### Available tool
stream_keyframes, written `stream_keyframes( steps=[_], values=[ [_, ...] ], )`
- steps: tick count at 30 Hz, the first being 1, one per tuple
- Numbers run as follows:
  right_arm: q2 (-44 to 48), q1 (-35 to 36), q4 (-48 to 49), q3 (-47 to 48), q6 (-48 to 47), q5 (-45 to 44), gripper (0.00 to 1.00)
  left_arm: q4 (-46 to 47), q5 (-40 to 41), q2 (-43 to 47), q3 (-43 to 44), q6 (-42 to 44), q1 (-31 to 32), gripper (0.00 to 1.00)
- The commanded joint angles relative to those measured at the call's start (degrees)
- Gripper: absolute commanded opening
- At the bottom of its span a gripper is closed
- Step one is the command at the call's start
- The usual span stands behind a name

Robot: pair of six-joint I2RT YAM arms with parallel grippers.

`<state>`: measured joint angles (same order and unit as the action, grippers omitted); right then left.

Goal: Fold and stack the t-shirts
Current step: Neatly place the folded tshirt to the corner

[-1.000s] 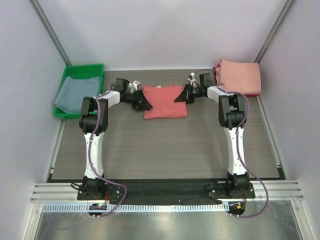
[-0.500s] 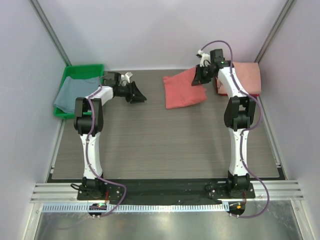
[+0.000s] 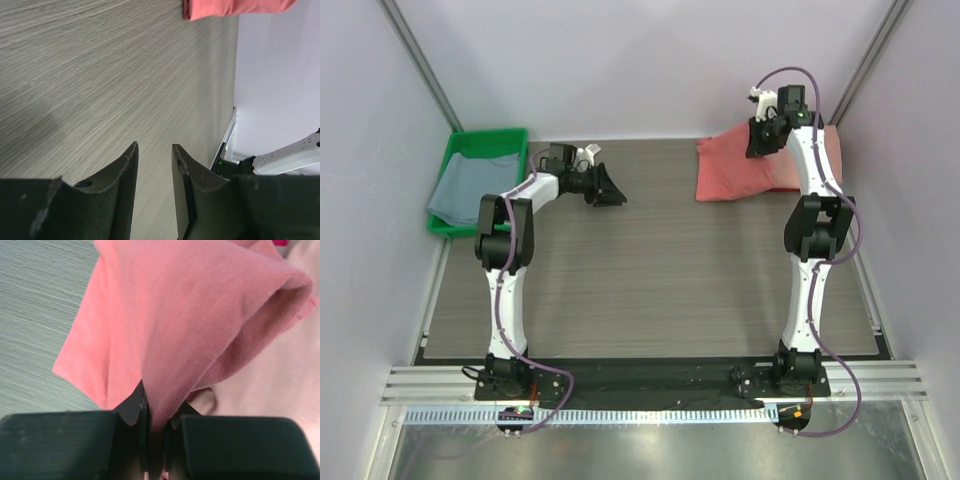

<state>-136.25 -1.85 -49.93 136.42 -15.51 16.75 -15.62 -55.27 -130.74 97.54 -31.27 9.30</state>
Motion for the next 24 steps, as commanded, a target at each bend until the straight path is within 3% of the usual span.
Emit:
stream_keyframes(
  steps=[1,8,24],
  values=[
    [7.84,-0.26,1.07,4.81,-4.27,-2.6,0.01,2.43,-1.42,4.17,0.2,-0.37,0.54,0.34],
    [8.1,-3.16,-0.69,11.76,-4.09,-3.31,0.01,2.78,-1.25,4.09,-0.07,-0.55,2.04,0.34],
    [8.45,-10.81,0.1,13.52,-3.74,-3.92,0.01,3.66,-1.25,3.21,0.46,-1.6,5.38,0.34]
  ],
)
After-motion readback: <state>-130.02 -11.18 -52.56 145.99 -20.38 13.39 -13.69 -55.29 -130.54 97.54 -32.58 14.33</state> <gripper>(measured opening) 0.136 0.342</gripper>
